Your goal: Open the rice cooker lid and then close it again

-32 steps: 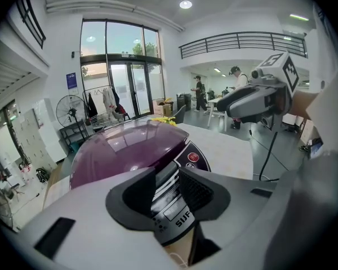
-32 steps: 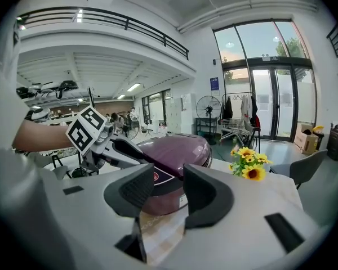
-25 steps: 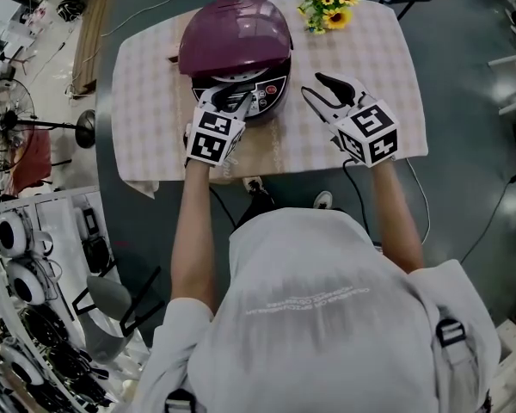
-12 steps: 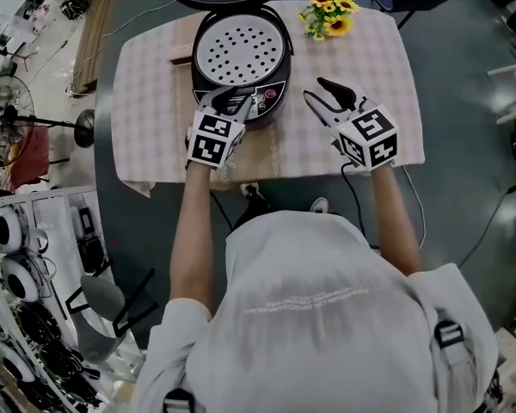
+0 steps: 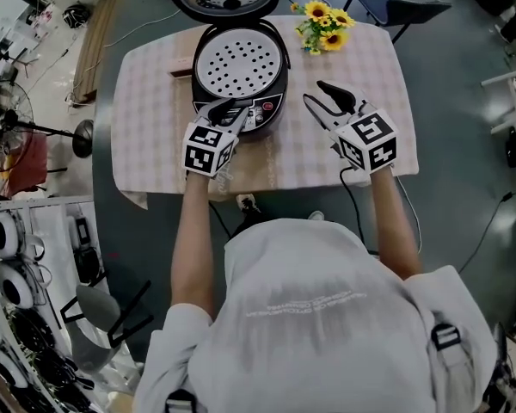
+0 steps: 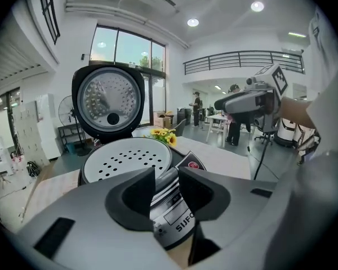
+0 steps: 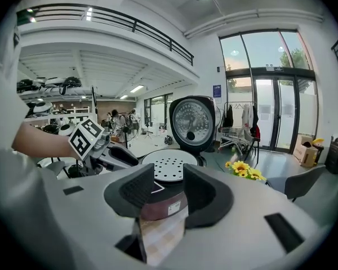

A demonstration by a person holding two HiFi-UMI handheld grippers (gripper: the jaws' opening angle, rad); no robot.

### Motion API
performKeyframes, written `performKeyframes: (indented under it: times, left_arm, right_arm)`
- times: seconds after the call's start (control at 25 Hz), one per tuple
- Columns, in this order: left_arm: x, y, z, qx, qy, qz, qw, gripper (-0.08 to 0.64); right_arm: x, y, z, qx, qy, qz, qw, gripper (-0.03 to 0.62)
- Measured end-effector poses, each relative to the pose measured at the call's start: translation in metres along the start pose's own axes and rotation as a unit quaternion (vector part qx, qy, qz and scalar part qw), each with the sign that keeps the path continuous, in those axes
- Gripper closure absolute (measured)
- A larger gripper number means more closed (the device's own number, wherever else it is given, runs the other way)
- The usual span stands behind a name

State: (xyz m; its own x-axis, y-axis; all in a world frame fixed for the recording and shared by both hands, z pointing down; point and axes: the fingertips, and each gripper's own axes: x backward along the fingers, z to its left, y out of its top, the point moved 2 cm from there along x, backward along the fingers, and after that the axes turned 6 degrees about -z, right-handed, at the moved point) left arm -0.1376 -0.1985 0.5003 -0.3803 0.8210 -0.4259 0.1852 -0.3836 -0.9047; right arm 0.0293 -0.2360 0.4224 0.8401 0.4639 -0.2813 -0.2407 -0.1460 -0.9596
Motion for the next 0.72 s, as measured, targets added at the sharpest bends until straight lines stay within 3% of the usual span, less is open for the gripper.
performKeyframes:
  times: [0.2, 0.4, 0.72]
  left_arm:
    - [0.015, 0.03, 0.019, 0.032, 0.035, -0.074, 0.9961, 0.42]
    - [0.049, 0.072, 0.043, 0.038, 0.08, -0.132, 0.9873, 0.42]
    - [0.106, 0.109, 0.074, 0.02, 0.139, -0.176, 0.9744, 0.42]
  right_arm:
    - [0.006, 0.029, -0.012, 0.026, -0.007, -0.023, 0.999, 0.417]
    - [0.01, 0.054, -0.021, 0.051, -0.017, -0.039, 0.998, 0.416]
    - [0.01, 0.091, -0.032, 0.09, -0.036, -0.071, 0.993, 0.414]
